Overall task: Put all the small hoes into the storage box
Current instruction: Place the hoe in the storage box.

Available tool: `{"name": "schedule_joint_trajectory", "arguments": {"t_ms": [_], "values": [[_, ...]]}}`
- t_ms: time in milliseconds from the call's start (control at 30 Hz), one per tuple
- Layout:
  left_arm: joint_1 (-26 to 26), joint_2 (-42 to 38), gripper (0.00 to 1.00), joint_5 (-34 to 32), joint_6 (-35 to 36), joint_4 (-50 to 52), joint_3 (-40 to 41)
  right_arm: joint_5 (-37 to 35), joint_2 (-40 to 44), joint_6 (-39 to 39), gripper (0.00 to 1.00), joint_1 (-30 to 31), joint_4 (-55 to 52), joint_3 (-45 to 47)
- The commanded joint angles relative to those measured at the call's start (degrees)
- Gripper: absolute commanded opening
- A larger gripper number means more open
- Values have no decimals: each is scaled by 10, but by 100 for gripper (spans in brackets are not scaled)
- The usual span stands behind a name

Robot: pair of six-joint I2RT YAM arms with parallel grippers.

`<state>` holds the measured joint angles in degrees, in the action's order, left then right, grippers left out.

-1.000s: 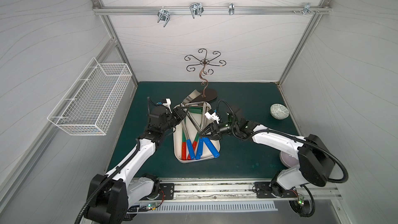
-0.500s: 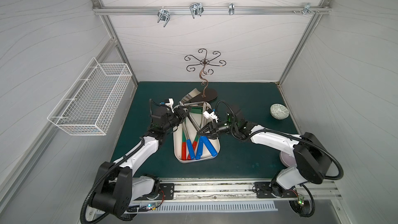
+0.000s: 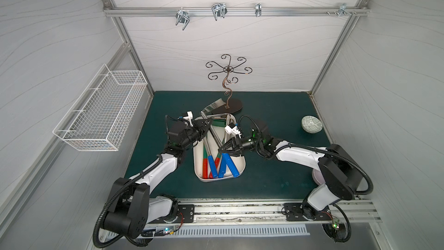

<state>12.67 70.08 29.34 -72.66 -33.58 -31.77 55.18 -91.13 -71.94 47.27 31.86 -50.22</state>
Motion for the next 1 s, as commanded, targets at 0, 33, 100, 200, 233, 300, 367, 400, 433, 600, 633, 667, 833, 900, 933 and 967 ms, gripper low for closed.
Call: {"name": "schedule_joint_trajectory", "arguments": {"t_ms": [0,33,100,200,233,300,367,400,433,600,633,667,833,900,933,967], "values": [[-4,-35,0,-7,90,51,-46,6,22,13,19,-19,-13,-21],[-3,-50,0,-20,117,116,-64,3,32,47,32,-25,-68,-31],[-4,-73,0,-38,165,212,-95,-12,52,119,47,-33,-174,-56],[-4,-91,0,-63,209,299,-130,-27,65,184,58,-47,-262,-83],[-4,-92,0,-70,221,322,-140,-31,67,193,61,-53,-273,-87],[-4,-89,0,-76,238,361,-159,-43,75,203,65,-64,-285,-89],[-4,-82,0,-82,258,402,-181,-61,89,226,67,-77,-316,-97],[-3,-78,0,-87,269,425,-194,-77,99,249,67,-85,-347,-105],[-3,-72,0,-97,287,459,-212,-96,109,275,68,-91,-389,-118],[-4,-8,0,-159,372,667,-357,-201,152,405,68,-119,-566,-179],[-6,11,0,-168,382,709,-392,-210,159,418,68,-126,-581,-183],[-9,30,0,-173,387,741,-417,-215,164,427,68,-131,-591,-183],[-32,123,0,-169,400,837,-518,-226,185,442,68,-145,-605,-165],[-36,158,0,-178,407,878,-549,-228,187,444,68,-147,-606,-155],[-38,174,0,-182,410,892,-565,-229,186,446,68,-147,-607,-151],[-42,185,0,-184,412,902,-571,-229,185,448,68,-149,-606,-146]]}}
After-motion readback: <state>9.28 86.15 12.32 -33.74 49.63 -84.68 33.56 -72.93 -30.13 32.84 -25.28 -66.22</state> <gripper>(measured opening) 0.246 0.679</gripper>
